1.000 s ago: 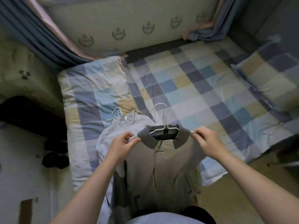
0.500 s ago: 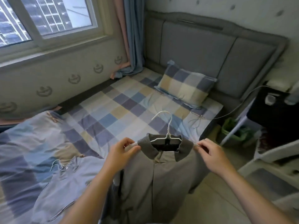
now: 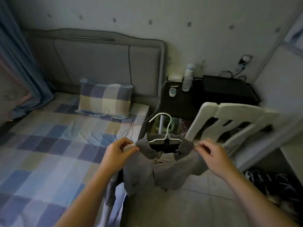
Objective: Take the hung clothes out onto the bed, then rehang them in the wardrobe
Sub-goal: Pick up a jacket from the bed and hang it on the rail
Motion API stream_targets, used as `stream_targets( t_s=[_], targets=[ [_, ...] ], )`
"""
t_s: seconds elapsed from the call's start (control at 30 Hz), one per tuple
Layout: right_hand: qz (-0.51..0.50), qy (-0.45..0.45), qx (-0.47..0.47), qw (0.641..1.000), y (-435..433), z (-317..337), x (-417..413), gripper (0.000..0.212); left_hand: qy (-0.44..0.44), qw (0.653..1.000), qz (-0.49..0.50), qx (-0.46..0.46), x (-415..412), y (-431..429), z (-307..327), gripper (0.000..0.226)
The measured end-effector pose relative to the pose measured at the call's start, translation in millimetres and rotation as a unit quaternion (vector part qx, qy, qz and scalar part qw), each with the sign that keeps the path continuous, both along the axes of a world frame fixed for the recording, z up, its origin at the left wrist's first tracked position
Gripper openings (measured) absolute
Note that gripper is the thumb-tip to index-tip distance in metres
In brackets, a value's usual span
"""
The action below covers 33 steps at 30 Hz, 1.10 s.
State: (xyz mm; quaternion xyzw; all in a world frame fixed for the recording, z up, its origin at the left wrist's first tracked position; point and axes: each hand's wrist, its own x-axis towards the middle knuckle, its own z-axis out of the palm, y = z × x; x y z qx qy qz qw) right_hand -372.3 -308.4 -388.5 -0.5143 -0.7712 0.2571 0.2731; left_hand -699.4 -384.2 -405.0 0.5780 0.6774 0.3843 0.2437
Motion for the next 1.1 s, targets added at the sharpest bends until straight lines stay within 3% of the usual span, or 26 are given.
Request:
stream_targets(
  t_s=[0.37, 0.53, 0.63, 0.7, 0.77, 0.9, 1.1],
  targets=[
    [-0.245, 0.002, 0.058, 0.968, 43.1, 19.6, 145.6, 0.009, -0.022, 0.964, -0.261, 0.039, 144.9, 216.4, 7.6, 0.006],
    [-0.379, 0.007, 0.027, 0.925, 51.1, 33.0, 192.7, 0.006, -0.032, 0.916, -0.395, 0.056, 224.6, 299.7, 15.2, 0.008],
    [-0.444, -0.008, 0.018, 0.896, 46.2, 43.6, 211.0, 0.014, -0.047, 0.888, -0.454, 0.053, 276.3, 335.5, 19.4, 0.024],
    [-0.481, -0.035, 0.017, 0.876, 38.7, 50.9, 222.2, 0.011, -0.042, 0.869, -0.49, 0.049, 312.6, 354.4, 21.1, 0.017],
    [-0.515, -0.057, 0.027, 0.855, 28.0, 59.7, 231.3, 0.011, -0.047, 0.849, -0.524, 0.056, 349.9, 366.6, 26.3, 0.009],
    [-0.574, -0.08, 0.054, 0.813, 8.4, 81.6, 249.5, 0.023, -0.083, 0.804, -0.585, 0.067, 425.3, 379.5, 46.5, 0.02],
    [-0.644, -0.124, 0.098, 0.748, -8.1, 128.4, 302.0, 0.014, -0.118, 0.739, -0.655, 0.106, 551.9, 391.8, 90.6, 0.014]
  ],
)
